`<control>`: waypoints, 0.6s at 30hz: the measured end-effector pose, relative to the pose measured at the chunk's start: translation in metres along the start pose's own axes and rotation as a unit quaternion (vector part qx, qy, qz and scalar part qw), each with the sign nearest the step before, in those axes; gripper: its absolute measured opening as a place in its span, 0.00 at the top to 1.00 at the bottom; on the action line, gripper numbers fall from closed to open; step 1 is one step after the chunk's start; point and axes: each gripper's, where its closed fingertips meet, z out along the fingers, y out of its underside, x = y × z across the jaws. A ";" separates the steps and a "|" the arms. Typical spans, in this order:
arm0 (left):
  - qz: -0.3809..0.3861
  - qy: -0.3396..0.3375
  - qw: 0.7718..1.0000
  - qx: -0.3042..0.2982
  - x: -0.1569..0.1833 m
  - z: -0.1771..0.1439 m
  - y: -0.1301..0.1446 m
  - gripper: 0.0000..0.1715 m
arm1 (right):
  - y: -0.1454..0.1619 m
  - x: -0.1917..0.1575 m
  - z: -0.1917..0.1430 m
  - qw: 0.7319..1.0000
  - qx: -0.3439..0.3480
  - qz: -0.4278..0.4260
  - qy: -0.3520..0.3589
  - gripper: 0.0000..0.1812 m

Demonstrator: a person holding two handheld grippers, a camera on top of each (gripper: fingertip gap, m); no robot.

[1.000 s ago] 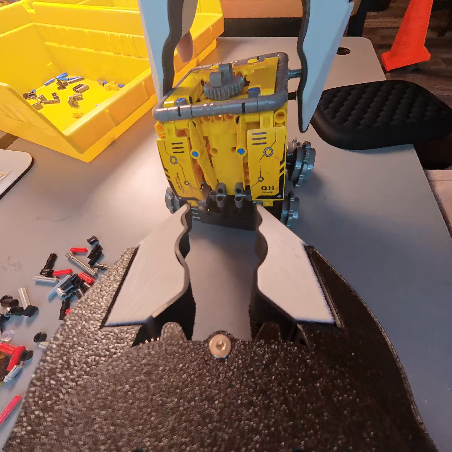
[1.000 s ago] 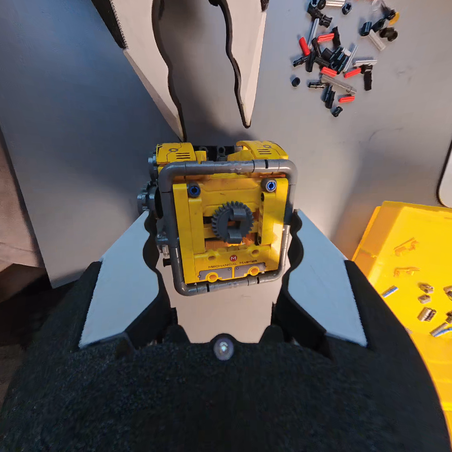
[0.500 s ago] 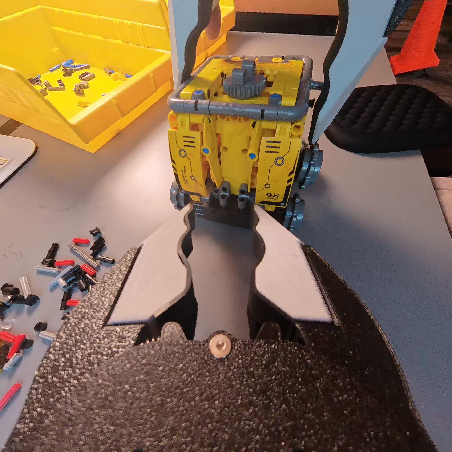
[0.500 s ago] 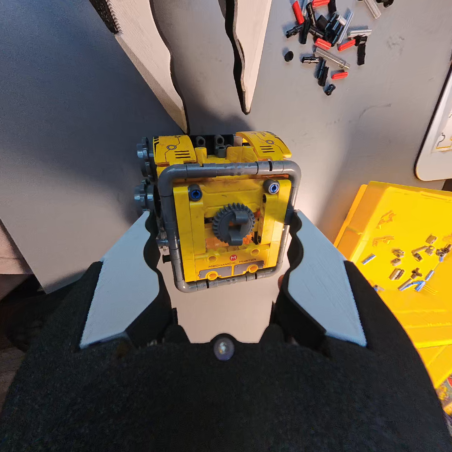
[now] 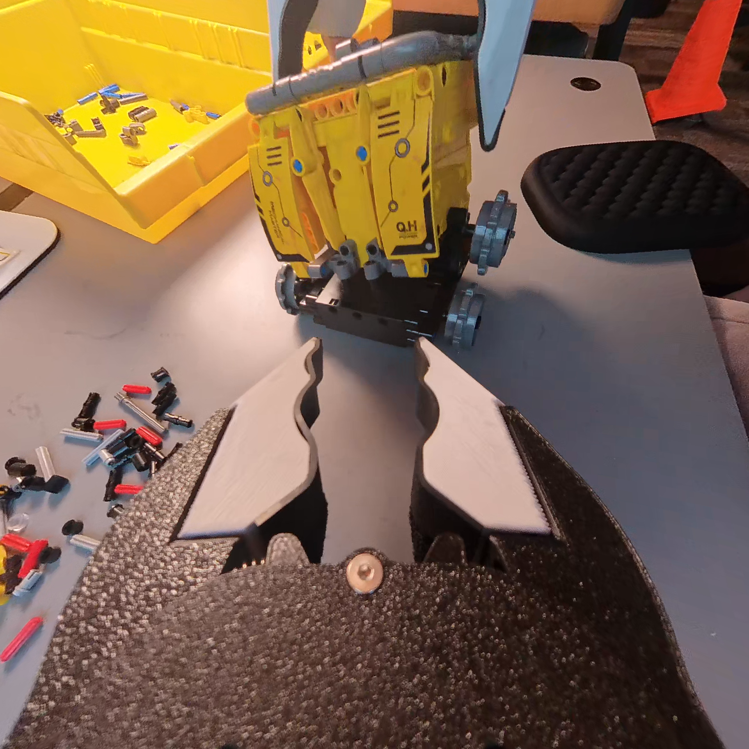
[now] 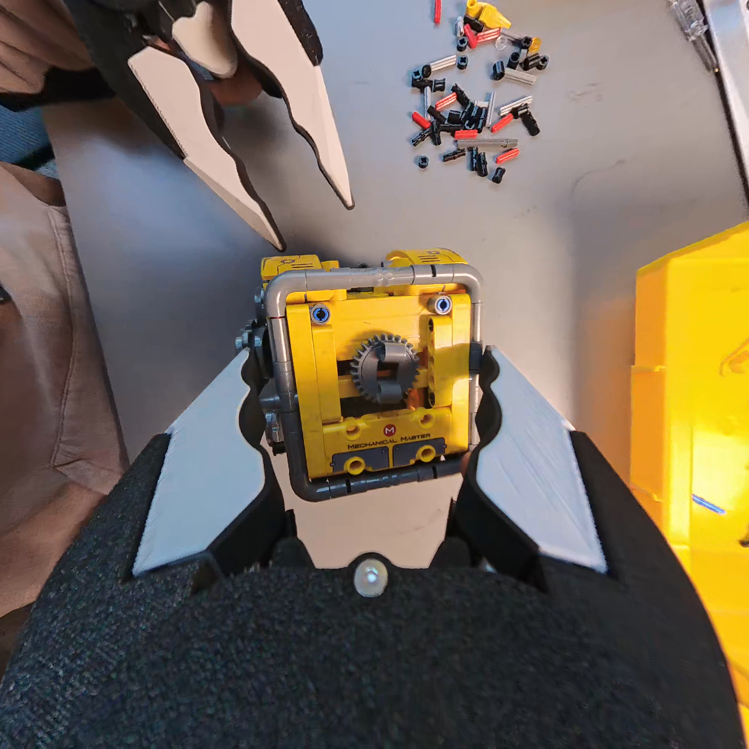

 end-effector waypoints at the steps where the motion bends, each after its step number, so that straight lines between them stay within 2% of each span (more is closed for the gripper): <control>1: 0.000 0.001 1.000 0.000 0.001 0.000 0.000 0.74 | 0.000 0.001 -0.002 1.000 0.009 0.004 -0.010 0.42; 7: -0.005 0.010 1.000 -0.007 0.003 0.001 0.003 0.73 | 0.001 0.007 -0.016 0.992 0.089 0.052 -0.068 0.42; 18: -0.015 0.022 1.000 -0.017 0.006 0.006 0.007 0.73 | 0.007 0.006 -0.029 0.975 0.182 0.082 -0.099 0.42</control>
